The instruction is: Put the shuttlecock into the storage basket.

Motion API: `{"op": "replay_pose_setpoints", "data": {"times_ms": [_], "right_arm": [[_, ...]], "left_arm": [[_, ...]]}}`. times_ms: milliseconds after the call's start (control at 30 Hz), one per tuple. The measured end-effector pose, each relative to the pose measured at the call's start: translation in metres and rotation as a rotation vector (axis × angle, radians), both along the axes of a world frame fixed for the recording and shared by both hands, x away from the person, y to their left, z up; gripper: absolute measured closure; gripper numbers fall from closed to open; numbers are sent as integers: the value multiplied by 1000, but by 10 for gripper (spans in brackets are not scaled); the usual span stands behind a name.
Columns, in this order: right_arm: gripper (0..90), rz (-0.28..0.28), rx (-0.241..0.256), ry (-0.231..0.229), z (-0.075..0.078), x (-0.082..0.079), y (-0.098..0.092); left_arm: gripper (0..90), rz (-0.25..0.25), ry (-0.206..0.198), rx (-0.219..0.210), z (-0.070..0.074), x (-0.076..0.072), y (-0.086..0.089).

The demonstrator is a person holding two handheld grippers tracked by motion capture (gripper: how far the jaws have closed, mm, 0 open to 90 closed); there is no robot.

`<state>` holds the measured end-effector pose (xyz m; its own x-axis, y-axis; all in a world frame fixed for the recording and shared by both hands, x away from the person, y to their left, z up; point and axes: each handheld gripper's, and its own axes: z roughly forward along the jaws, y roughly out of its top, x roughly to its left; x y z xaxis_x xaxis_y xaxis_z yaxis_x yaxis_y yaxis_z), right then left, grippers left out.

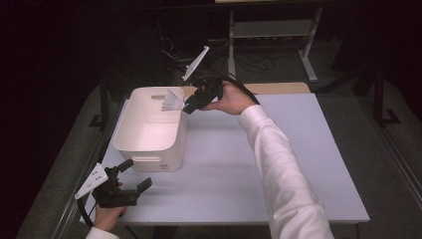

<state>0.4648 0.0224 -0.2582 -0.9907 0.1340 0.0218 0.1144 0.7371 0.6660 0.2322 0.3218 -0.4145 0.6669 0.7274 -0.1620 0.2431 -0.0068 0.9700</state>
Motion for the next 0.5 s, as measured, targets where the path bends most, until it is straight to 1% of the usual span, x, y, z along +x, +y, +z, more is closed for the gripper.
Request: {"op": "replay_pose_setpoints", "data": {"times_ms": [100, 267, 300, 400, 500], "right_arm": [[635, 10, -1, -5, 1, 0, 6], [635, 23, 3, -6, 2, 0, 16], [635, 19, 6, 2, 3, 0, 17], [635, 23, 1, -3, 2, 1, 23], [635, 31, 0, 4, 1, 1, 28]], "left_arm": [[0, -2, -6, -7, 0, 0, 0], [0, -2, -6, -7, 0, 0, 0], [0, -2, -6, -7, 0, 0, 0], [0, -2, -6, -7, 0, 0, -1], [0, -2, -7, -9, 0, 0, -1]]}}
